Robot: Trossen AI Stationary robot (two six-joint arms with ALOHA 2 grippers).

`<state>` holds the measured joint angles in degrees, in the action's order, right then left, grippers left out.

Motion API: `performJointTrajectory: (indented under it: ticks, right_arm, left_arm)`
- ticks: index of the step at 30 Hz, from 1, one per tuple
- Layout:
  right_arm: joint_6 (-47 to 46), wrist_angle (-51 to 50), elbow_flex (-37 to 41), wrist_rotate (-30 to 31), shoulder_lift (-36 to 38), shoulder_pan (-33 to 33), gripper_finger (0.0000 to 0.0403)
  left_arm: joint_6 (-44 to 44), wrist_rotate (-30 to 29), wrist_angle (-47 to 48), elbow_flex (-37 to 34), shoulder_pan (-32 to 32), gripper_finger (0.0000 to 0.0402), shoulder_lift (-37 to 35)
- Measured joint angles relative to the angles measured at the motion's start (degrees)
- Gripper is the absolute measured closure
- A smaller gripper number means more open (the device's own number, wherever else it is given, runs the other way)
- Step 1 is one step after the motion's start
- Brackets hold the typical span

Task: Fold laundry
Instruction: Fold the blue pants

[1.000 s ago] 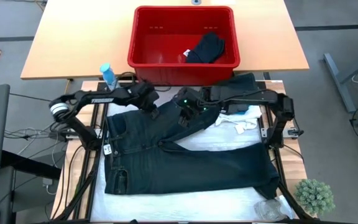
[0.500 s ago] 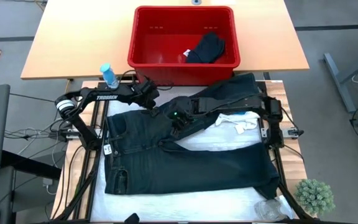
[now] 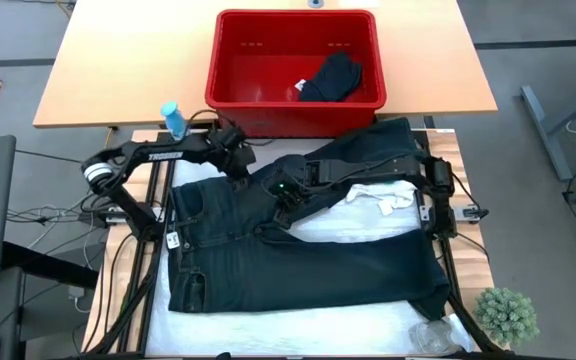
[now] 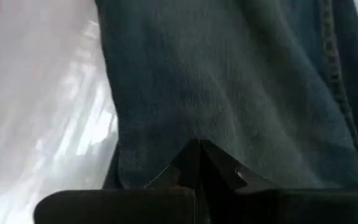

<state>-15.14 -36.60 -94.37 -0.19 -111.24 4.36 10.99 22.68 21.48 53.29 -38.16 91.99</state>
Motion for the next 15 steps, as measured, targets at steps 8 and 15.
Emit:
performJointTrajectory:
  ticks: [8, 15]
  right_arm:
    - [0.05, 0.36, 0.00, 0.00, -0.13, -0.15, 0.0384]
    - [0.15, 2.57, -0.02, 0.07, -1.60, -0.09, 0.0384]
  left_arm:
    - [0.57, -11.25, -1.65, -0.05, 0.01, 0.0401, 3.01]
    - [1.02, -19.79, -4.79, -0.02, 0.03, 0.0402, 2.98]
